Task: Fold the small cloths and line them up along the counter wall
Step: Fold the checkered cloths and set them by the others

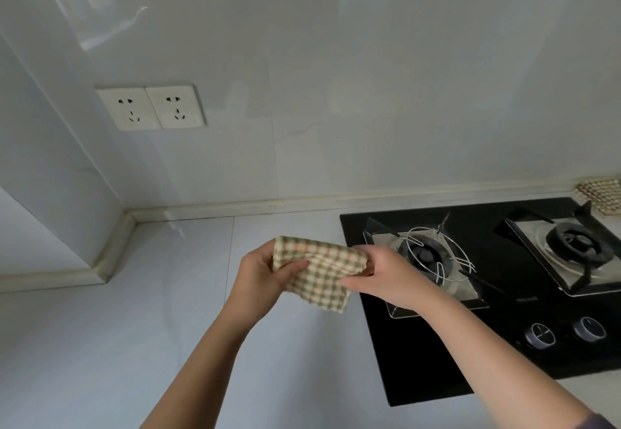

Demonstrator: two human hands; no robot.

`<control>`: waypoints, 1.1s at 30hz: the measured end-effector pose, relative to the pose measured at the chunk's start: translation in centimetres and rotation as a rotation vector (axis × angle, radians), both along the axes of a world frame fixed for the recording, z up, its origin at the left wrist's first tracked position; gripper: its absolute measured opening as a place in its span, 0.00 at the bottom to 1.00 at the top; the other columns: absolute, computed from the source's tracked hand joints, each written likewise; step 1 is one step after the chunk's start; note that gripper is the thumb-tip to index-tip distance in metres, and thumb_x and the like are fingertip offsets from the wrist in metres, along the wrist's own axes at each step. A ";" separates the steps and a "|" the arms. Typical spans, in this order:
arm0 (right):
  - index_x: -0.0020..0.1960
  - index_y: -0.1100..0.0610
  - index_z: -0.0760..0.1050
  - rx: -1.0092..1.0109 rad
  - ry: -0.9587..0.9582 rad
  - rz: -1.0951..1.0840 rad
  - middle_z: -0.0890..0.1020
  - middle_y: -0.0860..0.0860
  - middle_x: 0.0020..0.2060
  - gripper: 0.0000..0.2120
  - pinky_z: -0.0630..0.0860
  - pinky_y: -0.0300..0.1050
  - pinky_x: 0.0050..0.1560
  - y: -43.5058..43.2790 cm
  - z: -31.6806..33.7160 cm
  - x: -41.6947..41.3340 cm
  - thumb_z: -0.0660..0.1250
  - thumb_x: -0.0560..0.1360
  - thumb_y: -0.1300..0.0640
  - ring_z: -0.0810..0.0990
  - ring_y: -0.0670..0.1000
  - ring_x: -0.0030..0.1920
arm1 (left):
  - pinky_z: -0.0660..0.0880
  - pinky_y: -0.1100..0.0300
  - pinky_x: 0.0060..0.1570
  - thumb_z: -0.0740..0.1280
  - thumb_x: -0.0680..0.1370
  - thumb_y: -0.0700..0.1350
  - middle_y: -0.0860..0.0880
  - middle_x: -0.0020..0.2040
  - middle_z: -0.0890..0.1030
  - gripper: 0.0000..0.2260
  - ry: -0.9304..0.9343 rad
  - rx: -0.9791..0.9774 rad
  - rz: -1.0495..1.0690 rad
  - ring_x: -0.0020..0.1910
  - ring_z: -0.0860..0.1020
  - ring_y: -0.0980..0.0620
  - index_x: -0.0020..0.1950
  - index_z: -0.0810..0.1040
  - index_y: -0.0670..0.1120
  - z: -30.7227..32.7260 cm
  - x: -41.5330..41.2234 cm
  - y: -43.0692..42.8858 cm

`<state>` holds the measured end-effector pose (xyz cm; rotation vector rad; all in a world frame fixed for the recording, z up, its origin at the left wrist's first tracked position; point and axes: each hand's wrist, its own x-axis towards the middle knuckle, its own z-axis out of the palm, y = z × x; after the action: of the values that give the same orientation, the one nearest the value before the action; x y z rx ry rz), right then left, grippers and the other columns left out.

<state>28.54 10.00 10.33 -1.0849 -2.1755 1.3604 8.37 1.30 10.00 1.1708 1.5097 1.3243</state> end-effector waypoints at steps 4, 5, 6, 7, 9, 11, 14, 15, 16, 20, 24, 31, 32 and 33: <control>0.45 0.54 0.78 -0.015 0.064 -0.114 0.83 0.47 0.42 0.06 0.77 0.49 0.53 0.3 -0.3 1.7 0.69 0.71 0.63 0.82 0.47 0.47 | 0.74 0.68 0.41 0.73 0.71 0.36 0.54 0.40 0.82 0.08 0.151 0.010 -0.091 0.40 0.80 0.57 0.44 0.80 0.48 -0.7 -0.6 -0.2; 0.44 0.53 0.77 -0.015 0.096 -0.128 0.83 0.47 0.41 0.06 0.77 0.48 0.51 0.2 -0.1 1.8 0.69 0.71 0.64 0.81 0.48 0.46 | 0.74 0.68 0.42 0.73 0.71 0.36 0.55 0.40 0.82 0.09 0.184 0.021 -0.111 0.40 0.79 0.57 0.45 0.80 0.49 -0.6 -0.5 -0.1; 0.44 0.53 0.76 -0.014 0.137 -0.139 0.83 0.48 0.41 0.06 0.78 0.48 0.49 0.0 0.2 1.9 0.69 0.72 0.64 0.81 0.49 0.44 | 0.74 0.69 0.43 0.73 0.72 0.36 0.56 0.40 0.82 0.09 0.225 0.027 -0.130 0.40 0.79 0.57 0.44 0.80 0.50 -0.5 -0.2 0.1; 0.45 0.53 0.76 -0.011 0.172 -0.147 0.83 0.49 0.41 0.06 0.77 0.46 0.48 -0.2 0.6 2.0 0.69 0.72 0.63 0.81 0.49 0.44 | 0.74 0.68 0.44 0.72 0.72 0.36 0.56 0.39 0.82 0.09 0.268 0.036 -0.147 0.39 0.79 0.57 0.43 0.80 0.50 -0.4 0.2 0.3; 0.50 0.53 0.77 -0.006 0.189 -0.141 0.84 0.48 0.45 0.09 0.77 0.41 0.50 -0.6 1.2 2.6 0.72 0.72 0.61 0.82 0.46 0.47 | 0.75 0.66 0.43 0.71 0.73 0.35 0.55 0.38 0.82 0.09 0.274 0.045 -0.142 0.38 0.80 0.57 0.40 0.79 0.49 -0.2 1.1 0.8; 0.52 0.54 0.78 -0.015 0.119 -0.127 0.84 0.48 0.46 0.11 0.79 0.46 0.54 -0.8 1.3 3.9 0.73 0.71 0.60 0.83 0.47 0.48 | 0.75 0.61 0.41 0.70 0.74 0.34 0.50 0.38 0.82 0.10 0.163 0.037 -0.127 0.38 0.80 0.54 0.39 0.78 0.48 -0.2 2.0 1.0; 0.49 0.54 0.80 -0.009 0.033 -0.160 0.84 0.51 0.44 0.07 0.79 0.55 0.53 -0.9 1.3 6.9 0.72 0.71 0.58 0.83 0.50 0.46 | 0.76 0.60 0.45 0.71 0.73 0.35 0.52 0.42 0.82 0.14 0.218 0.052 -0.165 0.41 0.80 0.57 0.43 0.76 0.55 -0.4 4.0 1.0; 0.48 0.53 0.80 0.007 0.024 -0.170 0.84 0.51 0.43 0.06 0.79 0.53 0.52 -0.9 1.5 8.1 0.72 0.72 0.57 0.83 0.50 0.45 | 0.76 0.62 0.49 0.72 0.73 0.35 0.55 0.46 0.81 0.17 0.295 0.092 -0.182 0.45 0.80 0.58 0.48 0.74 0.57 -0.2 5.1 1.0; 0.48 0.54 0.80 0.034 0.011 -0.171 0.84 0.50 0.43 0.05 0.79 0.51 0.50 -1.0 1.8 9.3 0.72 0.72 0.57 0.83 0.49 0.44 | 0.74 0.64 0.53 0.73 0.72 0.36 0.57 0.51 0.80 0.20 0.371 0.159 -0.201 0.50 0.79 0.58 0.53 0.71 0.58 0.1 6.3 1.1; 0.42 0.54 0.79 0.126 -0.014 -0.162 0.81 0.51 0.37 0.02 0.73 0.38 0.39 -1.2 3.3 15.3 0.72 0.72 0.58 0.80 0.51 0.38 | 0.72 0.66 0.55 0.74 0.72 0.41 0.57 0.65 0.71 0.21 0.666 0.485 -0.344 0.59 0.75 0.58 0.59 0.70 0.55 2.5 11.9 2.0; 0.36 0.50 0.75 0.175 -0.012 -0.195 0.75 0.45 0.29 0.09 0.65 0.34 0.33 -1.7 4.2 23.5 0.72 0.72 0.57 0.71 0.42 0.30 | 0.74 0.59 0.54 0.69 0.72 0.52 0.54 0.63 0.72 0.08 0.760 0.516 -0.534 0.57 0.76 0.58 0.49 0.76 0.53 3.9 19.5 3.4; 0.37 0.55 0.73 0.181 -0.047 -0.238 0.74 0.48 0.29 0.08 0.65 0.38 0.31 -2.2 5.7 38.6 0.71 0.72 0.57 0.71 0.43 0.30 | 0.74 0.63 0.49 0.69 0.70 0.58 0.59 0.51 0.77 0.14 0.870 0.379 -0.743 0.50 0.76 0.63 0.48 0.80 0.49 4.1 34.8 6.0; 0.36 0.55 0.72 0.192 -0.053 -0.254 0.74 0.47 0.29 0.09 0.64 0.37 0.31 -2.1 6.0 40.6 0.70 0.73 0.58 0.71 0.43 0.29 | 0.75 0.59 0.47 0.69 0.70 0.59 0.59 0.49 0.78 0.14 0.884 0.345 -0.778 0.47 0.77 0.62 0.47 0.81 0.50 4.3 36.7 6.6; 0.36 0.55 0.72 0.203 -0.059 -0.277 0.75 0.47 0.29 0.10 0.65 0.37 0.32 -1.9 6.1 42.5 0.70 0.73 0.58 0.72 0.43 0.30 | 0.75 0.57 0.46 0.69 0.71 0.58 0.59 0.48 0.79 0.13 0.887 0.313 -0.806 0.46 0.77 0.61 0.45 0.82 0.50 4.5 38.3 7.3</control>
<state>71.03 8.09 16.46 -1.3012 -2.0568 0.9772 46.65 8.57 14.48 2.4450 1.1125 0.4762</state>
